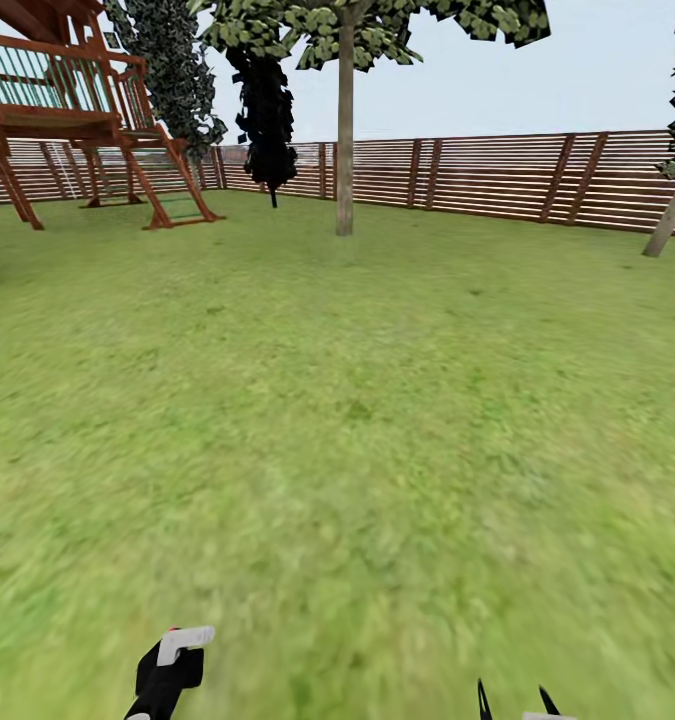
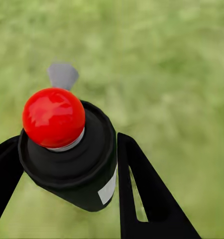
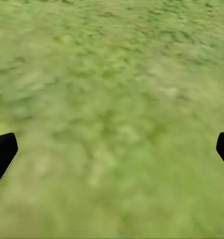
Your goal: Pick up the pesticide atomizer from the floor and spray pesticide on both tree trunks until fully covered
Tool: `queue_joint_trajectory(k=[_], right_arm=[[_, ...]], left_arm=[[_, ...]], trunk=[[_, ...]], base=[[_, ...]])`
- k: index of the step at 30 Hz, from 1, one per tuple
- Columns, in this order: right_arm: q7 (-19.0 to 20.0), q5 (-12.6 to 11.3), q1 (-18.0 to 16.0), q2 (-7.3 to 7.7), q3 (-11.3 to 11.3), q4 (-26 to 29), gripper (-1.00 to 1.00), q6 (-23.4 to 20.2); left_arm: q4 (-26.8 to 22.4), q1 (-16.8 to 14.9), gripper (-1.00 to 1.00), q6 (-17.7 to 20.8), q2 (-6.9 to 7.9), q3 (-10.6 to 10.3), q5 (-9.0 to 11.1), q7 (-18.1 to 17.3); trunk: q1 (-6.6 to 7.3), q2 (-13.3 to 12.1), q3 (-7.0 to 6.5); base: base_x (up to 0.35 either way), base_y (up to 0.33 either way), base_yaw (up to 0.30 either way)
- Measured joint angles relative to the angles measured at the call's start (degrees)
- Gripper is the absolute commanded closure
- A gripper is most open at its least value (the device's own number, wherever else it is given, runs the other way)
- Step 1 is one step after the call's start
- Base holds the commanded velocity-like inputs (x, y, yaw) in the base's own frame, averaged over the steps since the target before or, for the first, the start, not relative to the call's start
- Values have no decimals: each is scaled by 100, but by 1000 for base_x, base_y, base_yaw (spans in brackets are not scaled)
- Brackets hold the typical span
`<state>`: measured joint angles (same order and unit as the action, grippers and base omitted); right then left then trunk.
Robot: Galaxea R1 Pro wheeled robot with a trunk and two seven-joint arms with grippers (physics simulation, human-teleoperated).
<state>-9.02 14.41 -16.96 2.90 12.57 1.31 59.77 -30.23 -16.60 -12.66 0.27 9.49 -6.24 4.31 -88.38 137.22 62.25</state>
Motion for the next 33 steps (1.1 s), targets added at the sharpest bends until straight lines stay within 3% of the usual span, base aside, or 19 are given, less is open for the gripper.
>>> queue_joint_trajectory(k=[33], right_arm=[[0,0,0,0,0,-3,-100,0]], left_arm=[[20,0,100,0,0,2,-1,0]], trunk=[[0,0,0]], base=[[340,0,0]])
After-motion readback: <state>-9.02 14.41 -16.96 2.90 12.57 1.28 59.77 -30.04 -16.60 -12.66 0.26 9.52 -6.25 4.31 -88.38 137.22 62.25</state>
